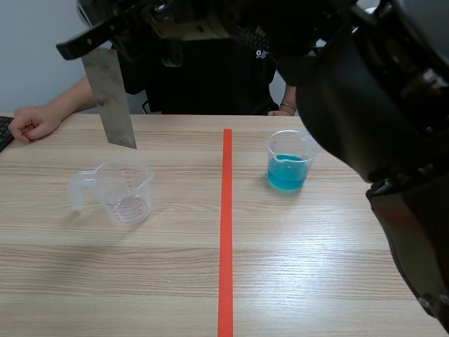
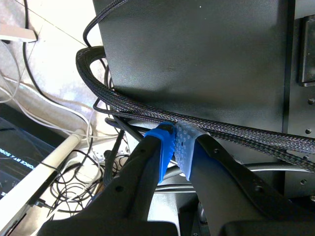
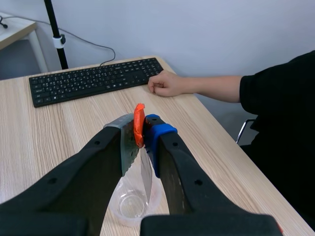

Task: Do the redox reaction experiment.
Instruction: 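Move the plate over the blue solution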

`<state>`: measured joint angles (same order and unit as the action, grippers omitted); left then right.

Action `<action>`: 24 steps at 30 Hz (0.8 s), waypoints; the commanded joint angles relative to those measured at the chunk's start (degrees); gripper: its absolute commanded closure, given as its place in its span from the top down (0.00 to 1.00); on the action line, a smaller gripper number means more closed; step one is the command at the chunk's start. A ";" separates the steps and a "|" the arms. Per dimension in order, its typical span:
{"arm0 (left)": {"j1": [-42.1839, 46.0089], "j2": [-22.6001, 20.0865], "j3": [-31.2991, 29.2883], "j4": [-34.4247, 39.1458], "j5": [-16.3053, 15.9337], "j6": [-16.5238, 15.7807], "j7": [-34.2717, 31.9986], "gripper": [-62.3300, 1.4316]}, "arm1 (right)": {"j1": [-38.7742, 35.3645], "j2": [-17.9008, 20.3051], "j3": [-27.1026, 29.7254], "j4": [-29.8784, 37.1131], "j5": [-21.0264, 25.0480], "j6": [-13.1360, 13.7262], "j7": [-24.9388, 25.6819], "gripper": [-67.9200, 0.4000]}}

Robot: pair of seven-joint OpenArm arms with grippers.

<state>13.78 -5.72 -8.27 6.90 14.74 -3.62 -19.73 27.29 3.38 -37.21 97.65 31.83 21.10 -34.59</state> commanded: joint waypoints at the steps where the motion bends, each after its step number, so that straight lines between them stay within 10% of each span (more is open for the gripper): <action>1: 0.33 -0.02 -0.11 0.66 -0.13 -0.13 -0.33 0.09 | 1.77 0.13 1.60 1.07 1.27 1.11 -0.76 0.02; 10: 0.33 -0.02 -0.11 0.66 -0.13 -0.13 -0.33 0.09 | 1.75 1.03 10.36 2.34 4.24 1.46 -9.18 0.01; 24: 0.33 -0.02 -0.11 0.66 -0.13 -0.13 -0.33 0.09 | 1.75 14.34 21.64 2.32 12.39 4.31 -9.44 0.01</action>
<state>13.78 -5.72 -8.27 6.90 14.74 -3.62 -19.75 27.29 17.08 -15.99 99.39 43.59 25.36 -45.10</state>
